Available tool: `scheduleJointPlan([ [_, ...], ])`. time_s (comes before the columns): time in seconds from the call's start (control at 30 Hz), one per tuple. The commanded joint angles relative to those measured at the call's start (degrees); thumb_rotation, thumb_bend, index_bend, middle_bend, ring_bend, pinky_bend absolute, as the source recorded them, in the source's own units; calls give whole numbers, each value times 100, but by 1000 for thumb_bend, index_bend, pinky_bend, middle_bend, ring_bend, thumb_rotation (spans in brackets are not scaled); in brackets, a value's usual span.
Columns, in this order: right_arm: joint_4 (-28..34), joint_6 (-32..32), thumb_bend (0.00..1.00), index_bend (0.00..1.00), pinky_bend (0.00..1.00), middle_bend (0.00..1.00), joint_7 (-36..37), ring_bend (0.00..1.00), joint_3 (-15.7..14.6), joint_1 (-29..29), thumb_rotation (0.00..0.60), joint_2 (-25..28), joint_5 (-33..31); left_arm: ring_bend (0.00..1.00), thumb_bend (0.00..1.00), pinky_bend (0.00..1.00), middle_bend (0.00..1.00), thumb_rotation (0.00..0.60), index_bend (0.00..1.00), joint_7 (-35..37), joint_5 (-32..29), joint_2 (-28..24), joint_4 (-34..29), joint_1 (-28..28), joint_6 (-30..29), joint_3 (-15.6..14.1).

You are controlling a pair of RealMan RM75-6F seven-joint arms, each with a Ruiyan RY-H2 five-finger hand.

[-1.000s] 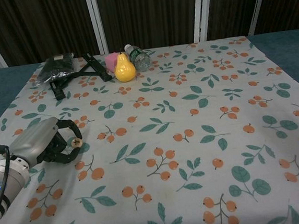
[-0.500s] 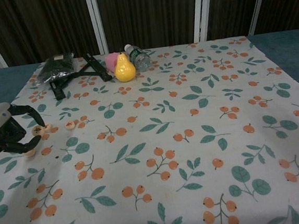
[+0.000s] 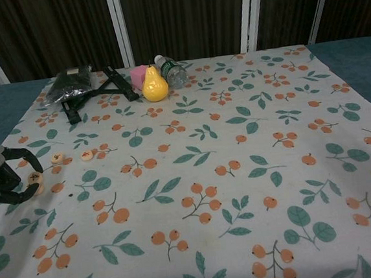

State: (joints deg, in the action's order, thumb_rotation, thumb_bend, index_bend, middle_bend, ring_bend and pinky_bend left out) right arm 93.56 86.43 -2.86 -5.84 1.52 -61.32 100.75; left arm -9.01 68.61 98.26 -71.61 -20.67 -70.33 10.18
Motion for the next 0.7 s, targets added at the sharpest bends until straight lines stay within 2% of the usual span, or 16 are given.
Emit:
scheduleJointPlan([
  [0.03, -1, -7, 204, 0, 54, 0, -6, 0, 0, 3, 600, -2, 0, 1000, 405, 1000, 1000, 600, 471, 30, -23, 22, 57, -9, 31, 16],
  [0.7, 5, -21, 205, 0, 54, 0, -49, 0, 8, 4, 600, -24, -14, 1000, 404, 1000, 1000, 600, 444, 7, -155, -18, 168, -12, 195, 33],
])
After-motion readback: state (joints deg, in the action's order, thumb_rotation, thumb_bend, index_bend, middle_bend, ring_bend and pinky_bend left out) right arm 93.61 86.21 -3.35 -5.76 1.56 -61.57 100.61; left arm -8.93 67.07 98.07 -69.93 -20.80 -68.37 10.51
